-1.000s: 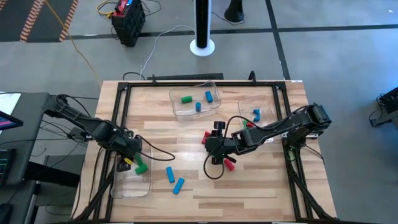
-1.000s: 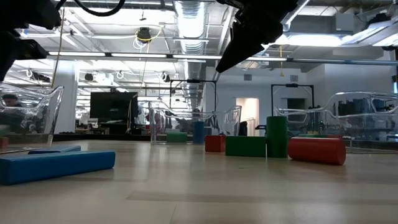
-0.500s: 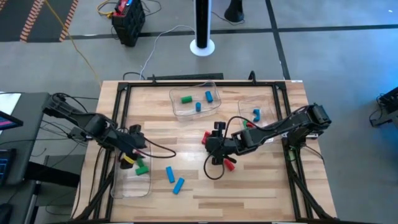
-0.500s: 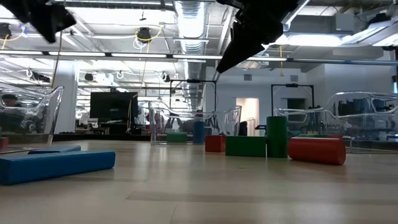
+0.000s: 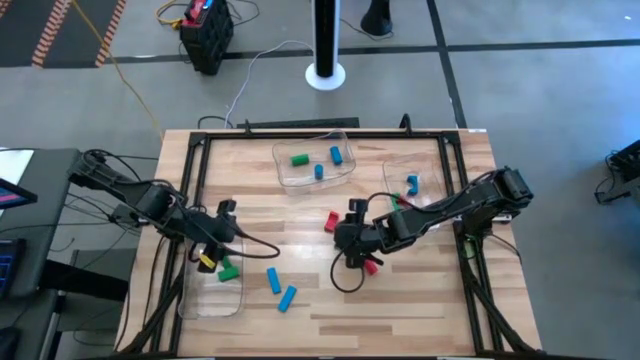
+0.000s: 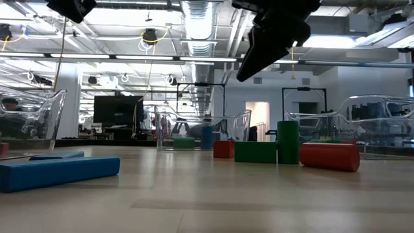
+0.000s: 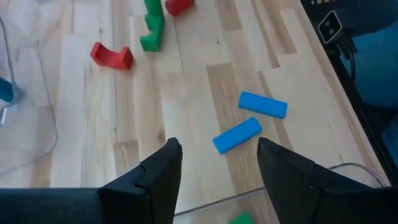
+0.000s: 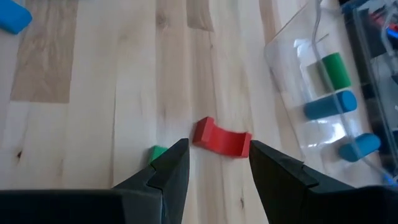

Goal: Sort blocks by size
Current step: Put the red arch block into the right transparent bin

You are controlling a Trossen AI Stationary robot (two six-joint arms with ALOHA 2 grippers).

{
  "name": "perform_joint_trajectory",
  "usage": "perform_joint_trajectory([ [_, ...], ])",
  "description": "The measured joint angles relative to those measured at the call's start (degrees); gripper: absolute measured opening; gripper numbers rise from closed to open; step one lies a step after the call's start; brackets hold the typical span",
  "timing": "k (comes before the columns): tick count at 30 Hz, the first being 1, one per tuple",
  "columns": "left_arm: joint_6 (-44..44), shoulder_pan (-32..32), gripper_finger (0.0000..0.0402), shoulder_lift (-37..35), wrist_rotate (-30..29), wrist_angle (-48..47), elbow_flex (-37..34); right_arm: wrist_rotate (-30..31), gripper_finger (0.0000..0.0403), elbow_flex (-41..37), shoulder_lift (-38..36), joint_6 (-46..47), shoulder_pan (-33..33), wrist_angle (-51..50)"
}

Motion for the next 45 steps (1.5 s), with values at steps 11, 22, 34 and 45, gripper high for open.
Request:
perform_joint_trajectory([
  [11,4.6,0.0,0.0201,0.06,-0.95,5.81,0.0,-5.27,0.0195,0.0,-0.01,3.78,-0.1,-4.23],
  [22,7.48,0.0,0.0201,6.19,-2.13,6.17,0.0,-5.52,0.0195,-0.04,0.0,5.24,-0.13,-5.65],
  [34,11.56,1.44,0.0201,12.42,-5.63,9.4,0.0,-5.85,0.0195,-0.04,0.0,9.97,1.23,-12.34],
  [45,16.52,4.46,0.0201,21.57,-4.61,13.42,0.0,-7.13,0.0195,-0.04,0.0,14.01,2.95,-16.24],
])
